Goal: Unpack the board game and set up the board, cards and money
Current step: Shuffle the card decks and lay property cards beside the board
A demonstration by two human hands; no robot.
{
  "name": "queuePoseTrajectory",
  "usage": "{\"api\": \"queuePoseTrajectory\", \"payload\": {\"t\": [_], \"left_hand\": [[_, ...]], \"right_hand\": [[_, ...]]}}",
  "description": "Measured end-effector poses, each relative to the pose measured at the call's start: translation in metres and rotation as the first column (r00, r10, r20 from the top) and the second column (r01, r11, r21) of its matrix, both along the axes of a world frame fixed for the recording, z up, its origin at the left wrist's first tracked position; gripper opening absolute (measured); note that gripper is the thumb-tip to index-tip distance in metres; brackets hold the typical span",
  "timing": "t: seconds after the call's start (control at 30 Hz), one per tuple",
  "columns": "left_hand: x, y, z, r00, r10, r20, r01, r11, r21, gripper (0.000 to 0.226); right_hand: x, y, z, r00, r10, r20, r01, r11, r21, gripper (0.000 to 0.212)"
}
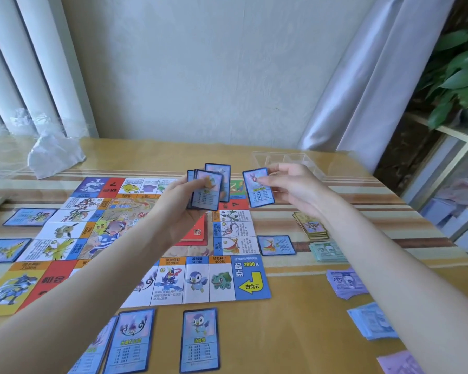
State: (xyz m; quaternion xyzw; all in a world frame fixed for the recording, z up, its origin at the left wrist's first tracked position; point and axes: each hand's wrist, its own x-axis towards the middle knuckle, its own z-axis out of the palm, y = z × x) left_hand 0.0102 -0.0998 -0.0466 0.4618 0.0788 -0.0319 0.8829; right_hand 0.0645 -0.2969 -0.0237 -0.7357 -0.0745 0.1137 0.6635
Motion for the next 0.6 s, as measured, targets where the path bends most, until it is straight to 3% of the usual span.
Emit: {"api": "queuePoseTrajectory", "payload": {"t": [0.13, 0.2, 0.33, 0.47, 0.6], "left_hand": [[0.002, 0.002, -0.007, 0.997, -0.032, -0.070, 0.028, 0.999, -0.046, 0.013], [0.003, 0.003, -0.011, 0.993, -0.054, -0.104, 0.047, 0.997, -0.067, 0.023], [0.005, 0.007, -0.018, 0.987, -0.086, -0.136, 0.069, 0.990, -0.127, 0.034], [0.006, 0.010, -0.022, 0.987, -0.053, -0.150, 0.032, 0.990, -0.136, 0.031], [0.007, 0.018, -0.020, 0.989, -0.045, -0.144, 0.028, 0.992, -0.120, 0.029]], "right_hand": [[0.010, -0.002, -0.006, 0.997, 0.074, 0.012, -0.072, 0.992, -0.099, 0.010], [0.016, -0.003, -0.005, 0.991, 0.130, 0.035, -0.119, 0.966, -0.228, 0.010], [0.024, -0.010, -0.008, 0.967, 0.253, -0.040, -0.225, 0.765, -0.604, 0.023], [0.026, -0.013, -0.019, 0.958, 0.279, -0.066, -0.243, 0.669, -0.702, 0.026], [0.027, -0.017, -0.025, 0.958, 0.280, -0.065, -0.242, 0.664, -0.708, 0.022]]}}
